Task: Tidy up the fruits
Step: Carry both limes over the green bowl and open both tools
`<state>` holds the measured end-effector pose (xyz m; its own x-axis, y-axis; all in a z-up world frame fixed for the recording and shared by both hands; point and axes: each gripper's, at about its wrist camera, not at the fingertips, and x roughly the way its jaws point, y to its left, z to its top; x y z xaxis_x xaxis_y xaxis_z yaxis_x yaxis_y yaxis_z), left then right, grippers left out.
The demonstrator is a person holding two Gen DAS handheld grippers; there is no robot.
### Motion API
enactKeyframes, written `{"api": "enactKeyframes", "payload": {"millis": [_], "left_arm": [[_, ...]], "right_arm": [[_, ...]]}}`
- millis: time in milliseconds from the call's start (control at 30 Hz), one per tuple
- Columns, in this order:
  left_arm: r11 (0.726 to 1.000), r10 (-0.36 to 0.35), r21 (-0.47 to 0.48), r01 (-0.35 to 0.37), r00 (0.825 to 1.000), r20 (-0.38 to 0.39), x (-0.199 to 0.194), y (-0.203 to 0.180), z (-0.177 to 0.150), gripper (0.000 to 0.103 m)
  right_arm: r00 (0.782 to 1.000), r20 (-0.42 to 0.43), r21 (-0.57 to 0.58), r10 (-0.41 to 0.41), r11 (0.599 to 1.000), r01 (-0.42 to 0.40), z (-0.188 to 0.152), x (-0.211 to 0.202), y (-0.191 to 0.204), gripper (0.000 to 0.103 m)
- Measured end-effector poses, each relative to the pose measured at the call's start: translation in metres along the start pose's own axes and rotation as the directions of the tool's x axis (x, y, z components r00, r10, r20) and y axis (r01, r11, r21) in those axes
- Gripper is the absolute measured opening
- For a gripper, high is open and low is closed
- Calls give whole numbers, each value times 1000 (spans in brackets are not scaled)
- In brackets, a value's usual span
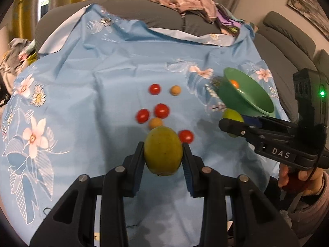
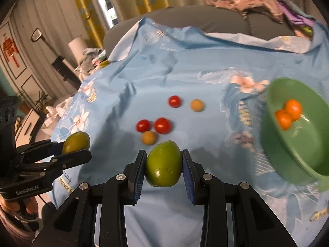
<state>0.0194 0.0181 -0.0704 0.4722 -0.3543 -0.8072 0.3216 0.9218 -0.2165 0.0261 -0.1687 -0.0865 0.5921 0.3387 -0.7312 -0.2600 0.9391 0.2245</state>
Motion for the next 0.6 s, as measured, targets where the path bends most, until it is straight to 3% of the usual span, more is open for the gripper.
{"api": "enactKeyframes", "payload": {"millis": [600], "left_arm": [[983,-87,159,89,996,-21,37,-80,48,34]], "right_arm": [[986,126,129,-105,988,89,-10,-51,-71,36]]}}
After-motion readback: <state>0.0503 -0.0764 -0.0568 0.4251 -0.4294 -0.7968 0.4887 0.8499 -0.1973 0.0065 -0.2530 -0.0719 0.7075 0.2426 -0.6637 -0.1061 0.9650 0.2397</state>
